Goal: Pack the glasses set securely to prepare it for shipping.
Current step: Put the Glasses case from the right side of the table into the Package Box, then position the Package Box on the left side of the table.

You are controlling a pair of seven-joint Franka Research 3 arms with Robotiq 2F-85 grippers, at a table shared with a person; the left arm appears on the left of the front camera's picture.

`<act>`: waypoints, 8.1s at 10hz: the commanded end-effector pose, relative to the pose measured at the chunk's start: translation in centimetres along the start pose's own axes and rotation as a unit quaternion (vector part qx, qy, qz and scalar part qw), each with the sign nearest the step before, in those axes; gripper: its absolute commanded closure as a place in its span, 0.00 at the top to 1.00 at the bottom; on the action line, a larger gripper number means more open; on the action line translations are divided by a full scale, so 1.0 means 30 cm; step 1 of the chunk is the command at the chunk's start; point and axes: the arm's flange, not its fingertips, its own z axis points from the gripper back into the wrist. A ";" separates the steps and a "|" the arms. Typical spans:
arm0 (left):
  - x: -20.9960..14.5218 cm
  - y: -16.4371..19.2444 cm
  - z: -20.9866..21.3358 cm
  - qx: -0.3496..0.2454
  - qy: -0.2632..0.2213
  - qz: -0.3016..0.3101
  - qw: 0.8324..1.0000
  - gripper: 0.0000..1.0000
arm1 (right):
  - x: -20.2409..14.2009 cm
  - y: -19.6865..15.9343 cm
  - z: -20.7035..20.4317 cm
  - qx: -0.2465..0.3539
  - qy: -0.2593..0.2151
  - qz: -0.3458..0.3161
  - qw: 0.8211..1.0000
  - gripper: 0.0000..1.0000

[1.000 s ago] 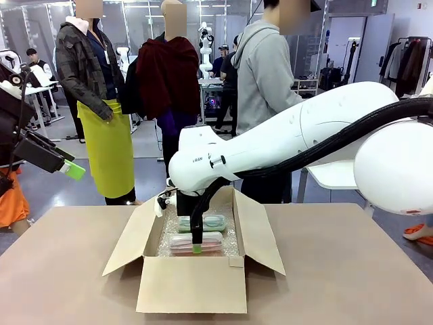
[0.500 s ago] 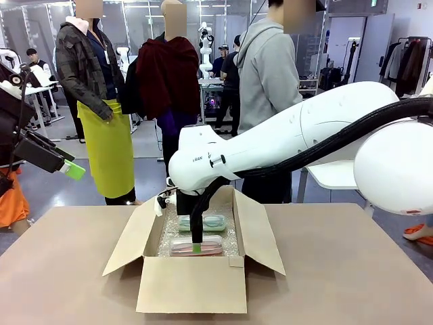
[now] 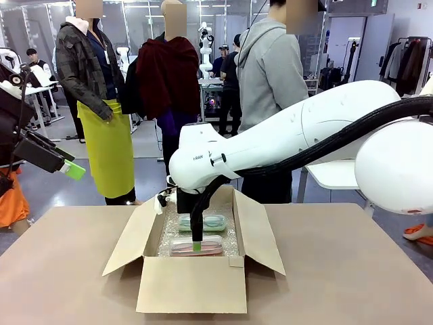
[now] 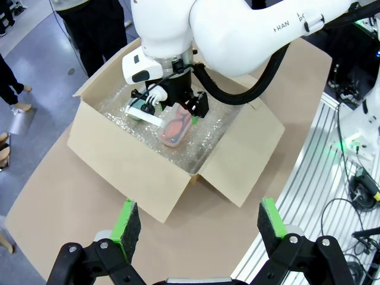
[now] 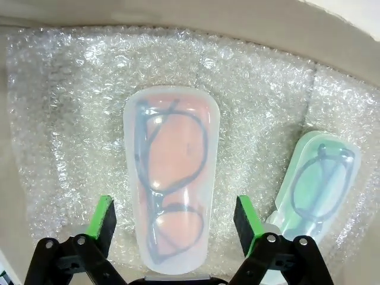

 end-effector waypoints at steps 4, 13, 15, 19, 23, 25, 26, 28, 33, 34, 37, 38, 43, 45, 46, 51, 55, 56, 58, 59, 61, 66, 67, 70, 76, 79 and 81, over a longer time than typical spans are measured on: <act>-0.002 -0.001 0.005 -0.002 -0.003 -0.002 1.000 1.00 | 0.005 0.005 0.002 0.000 0.000 0.001 1.000 1.00; -0.002 -0.001 0.005 -0.002 -0.003 -0.002 1.000 1.00 | 0.000 0.030 0.046 -0.012 -0.003 -0.008 1.000 1.00; -0.002 -0.001 0.005 -0.002 -0.003 -0.002 1.000 1.00 | -0.019 0.149 0.201 -0.038 0.010 -0.045 0.998 1.00; -0.002 -0.001 0.005 -0.002 -0.003 -0.002 1.000 1.00 | -0.199 0.298 0.400 -0.077 -0.010 -0.122 0.990 1.00; -0.002 -0.001 0.005 -0.002 -0.003 -0.002 1.000 1.00 | -0.457 0.443 0.495 -0.118 -0.079 -0.206 0.968 1.00; -0.002 -0.001 0.005 -0.002 -0.003 -0.002 1.000 1.00 | -0.592 0.546 0.516 -0.150 -0.126 -0.245 0.950 1.00; -0.002 -0.001 0.005 -0.002 -0.003 -0.002 1.000 1.00 | -0.657 0.595 0.512 -0.165 -0.150 -0.262 0.939 1.00; -0.002 -0.001 0.005 -0.002 -0.003 -0.002 1.000 1.00 | -0.797 0.712 0.495 -0.189 -0.185 -0.311 0.913 1.00; 0.011 0.107 -0.092 0.016 0.028 0.087 0.996 1.00 | -1.014 0.913 0.468 -0.217 -0.233 -0.401 0.859 1.00; 0.004 0.156 -0.141 -0.003 0.046 0.115 0.992 1.00 | -1.043 0.930 0.461 -0.214 -0.240 -0.414 0.852 1.00; -0.064 0.320 -0.274 -0.043 0.076 0.222 0.971 1.00 | -1.116 0.973 0.426 -0.210 -0.260 -0.459 0.823 1.00; -0.106 0.358 -0.313 -0.050 0.075 0.244 0.966 1.00 | -1.127 0.984 0.419 -0.215 -0.264 -0.461 0.820 1.00; -0.272 0.427 -0.469 -0.098 0.029 0.286 0.953 1.00 | -1.114 0.810 0.595 -0.202 -0.259 -0.448 0.832 1.00; -0.236 0.418 -0.430 -0.078 0.052 0.284 0.954 1.00 | -1.114 0.810 0.595 -0.202 -0.259 -0.448 0.832 1.00; -0.236 0.418 -0.430 -0.078 0.052 0.284 0.954 1.00 | -1.114 0.810 0.595 -0.202 -0.259 -0.448 0.832 1.00; -0.325 0.545 -0.527 -0.114 0.081 0.330 0.933 1.00 | -1.114 0.810 0.595 -0.202 -0.259 -0.448 0.832 1.00; -0.463 0.629 -0.661 -0.161 0.054 0.406 0.898 1.00 | -1.114 0.810 0.595 -0.202 -0.259 -0.448 0.832 1.00; -0.501 0.649 -0.716 -0.172 0.050 0.422 0.889 1.00 | -1.114 0.810 0.595 -0.202 -0.259 -0.448 0.832 1.00; -0.535 0.682 -0.782 -0.182 0.049 0.435 0.881 1.00 | -1.114 0.810 0.595 -0.202 -0.259 -0.448 0.832 1.00; -0.544 0.703 -0.813 -0.188 0.048 0.441 0.876 1.00 | -1.114 0.810 0.595 -0.202 -0.259 -0.448 0.832 1.00; -0.562 0.740 -0.880 -0.208 0.047 0.463 0.861 1.00 | -1.114 0.810 0.595 -0.202 -0.259 -0.448 0.832 1.00; -0.618 0.750 -0.968 -0.256 0.021 0.492 0.832 1.00 | -1.114 0.810 0.595 -0.202 -0.259 -0.448 0.832 1.00; -0.632 0.755 -0.967 -0.276 0.011 0.500 0.821 1.00 | -1.114 0.810 0.595 -0.202 -0.259 -0.448 0.832 1.00; -0.669 0.760 -0.944 -0.313 -0.014 0.503 0.806 0.81 | -1.114 0.810 0.595 -0.202 -0.259 -0.448 0.832 1.00; -0.706 0.784 -0.865 -0.360 -0.065 0.497 0.787 0.25 | -1.114 0.810 0.595 -0.202 -0.259 -0.448 0.832 1.00; -0.688 0.782 -0.849 -0.368 -0.075 0.488 0.788 0.00 | -1.114 0.810 0.595 -0.202 -0.259 -0.448 0.832 1.00; -0.688 0.782 -0.846 -0.368 -0.075 0.487 0.788 0.00 | -1.114 0.810 0.595 -0.202 -0.259 -0.448 0.832 1.00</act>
